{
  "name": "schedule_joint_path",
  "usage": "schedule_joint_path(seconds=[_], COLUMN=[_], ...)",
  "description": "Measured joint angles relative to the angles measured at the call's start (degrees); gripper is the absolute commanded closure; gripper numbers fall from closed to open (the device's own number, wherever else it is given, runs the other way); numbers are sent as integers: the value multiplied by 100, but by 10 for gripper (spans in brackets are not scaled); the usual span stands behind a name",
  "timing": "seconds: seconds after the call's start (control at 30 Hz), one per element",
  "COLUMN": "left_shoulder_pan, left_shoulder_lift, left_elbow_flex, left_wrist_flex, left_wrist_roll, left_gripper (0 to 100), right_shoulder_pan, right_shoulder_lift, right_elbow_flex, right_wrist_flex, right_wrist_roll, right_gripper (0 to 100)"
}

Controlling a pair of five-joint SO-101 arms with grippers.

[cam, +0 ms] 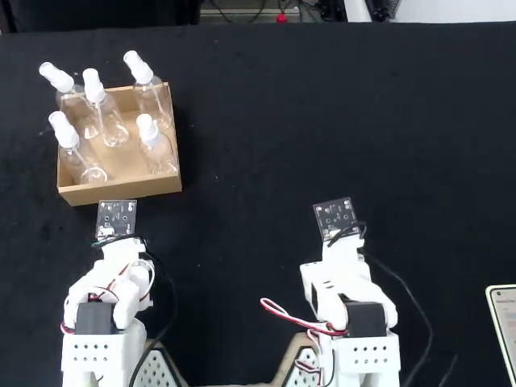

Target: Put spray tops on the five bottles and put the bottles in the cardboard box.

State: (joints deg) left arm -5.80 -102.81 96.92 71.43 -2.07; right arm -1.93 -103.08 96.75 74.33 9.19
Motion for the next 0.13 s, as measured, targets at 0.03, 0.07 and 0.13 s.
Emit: schedule_joint_path(seconds=[0.03, 0.07, 0.13], left_shoulder_pan=[0, 0, 0], left_shoulder_lift=[0, 0, 0], left_elbow_flex=[0, 0, 0], left_wrist_flex=[0, 0, 0], left_wrist_roll=[0, 0, 0], left_gripper=[970, 970, 970], right_shoulder_pan=[0, 0, 0], right_shoulder_lift=[0, 0, 0], right_elbow_flex=[0, 0, 0], right_wrist_flex=[0, 0, 0], right_wrist_roll=[0, 0, 0], right_gripper=[966, 966, 966])
